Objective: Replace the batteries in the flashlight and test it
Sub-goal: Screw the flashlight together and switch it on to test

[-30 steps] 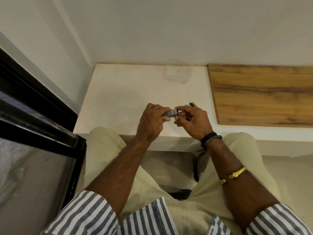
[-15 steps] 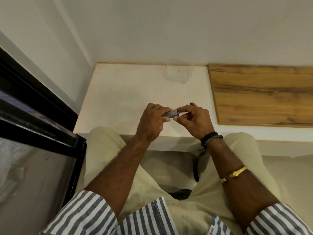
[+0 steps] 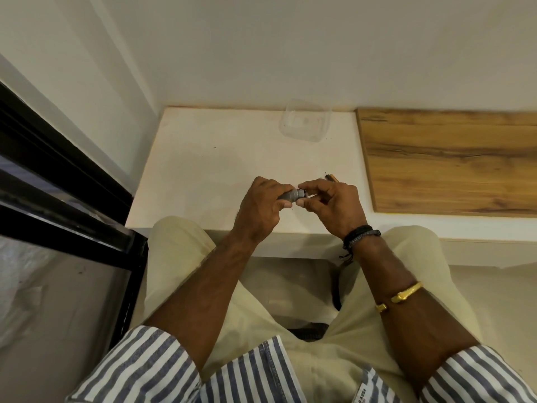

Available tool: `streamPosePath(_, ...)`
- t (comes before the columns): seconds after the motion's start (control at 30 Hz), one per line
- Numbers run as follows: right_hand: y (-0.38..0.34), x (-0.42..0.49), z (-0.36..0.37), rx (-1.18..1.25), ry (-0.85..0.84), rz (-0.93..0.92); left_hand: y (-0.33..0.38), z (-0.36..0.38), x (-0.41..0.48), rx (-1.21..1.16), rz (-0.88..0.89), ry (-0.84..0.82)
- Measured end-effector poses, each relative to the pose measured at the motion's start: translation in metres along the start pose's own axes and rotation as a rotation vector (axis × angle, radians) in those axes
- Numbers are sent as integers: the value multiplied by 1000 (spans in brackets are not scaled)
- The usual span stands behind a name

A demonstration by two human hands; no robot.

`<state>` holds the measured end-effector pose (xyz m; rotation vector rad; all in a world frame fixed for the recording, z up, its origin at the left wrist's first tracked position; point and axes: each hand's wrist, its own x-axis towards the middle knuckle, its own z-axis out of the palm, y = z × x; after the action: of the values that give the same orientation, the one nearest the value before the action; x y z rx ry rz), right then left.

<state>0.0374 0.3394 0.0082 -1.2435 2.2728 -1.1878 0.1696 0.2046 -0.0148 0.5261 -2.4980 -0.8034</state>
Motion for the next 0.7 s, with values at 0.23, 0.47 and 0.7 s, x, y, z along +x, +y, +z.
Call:
streamPosePath(0.23,1,1,3,43,-58,116,0,0,0,17,49,-13)
streamPosePath(0.47,-5,2,7,-59,-57,223,4,1,1,42,66,-7)
streamPosePath(0.7,5,1,7,138,8,134,1,2,-1,25,22,-20)
